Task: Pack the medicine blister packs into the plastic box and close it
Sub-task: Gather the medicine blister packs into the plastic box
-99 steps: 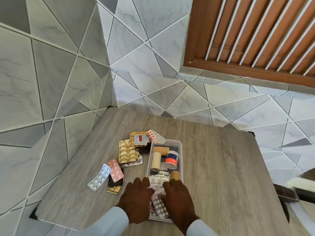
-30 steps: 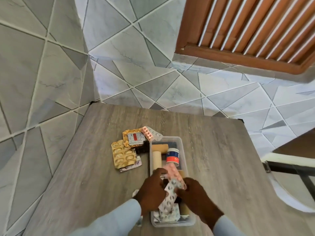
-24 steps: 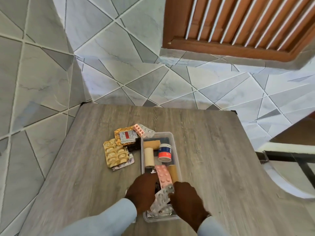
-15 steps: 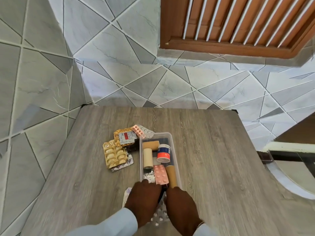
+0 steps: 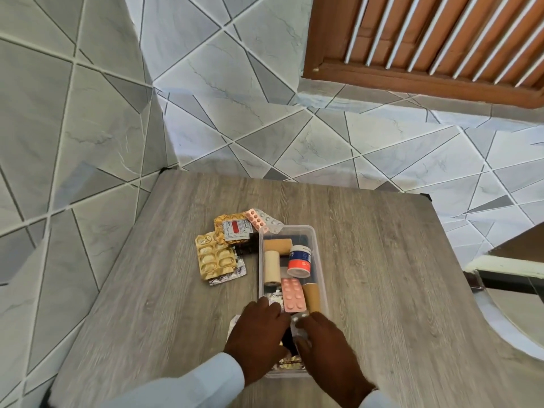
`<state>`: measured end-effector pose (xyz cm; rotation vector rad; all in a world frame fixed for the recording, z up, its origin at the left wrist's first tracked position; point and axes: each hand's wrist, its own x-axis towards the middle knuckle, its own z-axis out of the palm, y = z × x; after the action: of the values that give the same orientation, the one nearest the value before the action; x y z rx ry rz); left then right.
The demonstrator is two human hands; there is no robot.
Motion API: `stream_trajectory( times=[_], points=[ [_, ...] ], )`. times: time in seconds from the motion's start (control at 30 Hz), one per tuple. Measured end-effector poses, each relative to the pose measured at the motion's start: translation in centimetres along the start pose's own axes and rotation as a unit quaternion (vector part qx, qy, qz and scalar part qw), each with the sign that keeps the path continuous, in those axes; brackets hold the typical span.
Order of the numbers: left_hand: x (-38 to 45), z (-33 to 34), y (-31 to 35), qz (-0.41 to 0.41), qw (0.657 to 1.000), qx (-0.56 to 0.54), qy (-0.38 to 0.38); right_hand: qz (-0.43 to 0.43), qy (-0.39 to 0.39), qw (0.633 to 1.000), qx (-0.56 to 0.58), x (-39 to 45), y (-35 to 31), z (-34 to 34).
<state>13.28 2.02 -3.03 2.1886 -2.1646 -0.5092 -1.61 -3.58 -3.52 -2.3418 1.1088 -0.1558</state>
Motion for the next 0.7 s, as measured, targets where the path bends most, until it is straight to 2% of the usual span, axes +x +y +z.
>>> stream_trajectory(
  times=[0.13,0.23,0.3,0.33,0.4,0.43,0.5,0.57,0.7],
  points=[
    [-0.1,-1.1,-1.7,-0.007,0.991,-0.106,0.085,-0.016,-0.039,0.999,-0.017,-0.6,-0.9,1.0],
    [-0.9,-1.5,-5.9,-0.101,0.952,-0.244,0.152,0.001,0.009,1.000,0.002,0.2,-1.7,0.7],
    [-1.6,-1.3,-9.1,-0.189,0.926,-0.305,0.117,0.026,0.046,0.998,0.016,1.2,-2.0,0.2],
    [-2.0,-1.0,-10.2,-0.210,0.926,-0.308,0.062,0.037,0.050,0.998,0.023,1.7,-2.1,0.2],
    [-2.6,-0.2,-10.7,-0.201,0.940,-0.268,-0.068,0.036,0.054,0.997,0.036,2.7,-2.7,0.0],
    [-2.7,0.4,-10.4,-0.174,0.954,-0.219,-0.106,0.029,0.053,0.998,0.036,3.1,-3.3,0.0],
    [-2.7,1.4,-8.9,-0.126,0.979,-0.099,-0.129,-0.009,0.050,0.998,0.029,3.6,-4.7,0.2],
    [-2.5,2.4,-7.5,-0.111,0.985,-0.032,-0.130,-0.055,0.014,0.998,0.020,4.0,-6.3,0.8],
    [-2.2,3.4,-7.0,-0.149,0.981,-0.033,-0.123,-0.068,-0.085,0.994,-0.027,4.8,-8.0,2.4]
  ],
)
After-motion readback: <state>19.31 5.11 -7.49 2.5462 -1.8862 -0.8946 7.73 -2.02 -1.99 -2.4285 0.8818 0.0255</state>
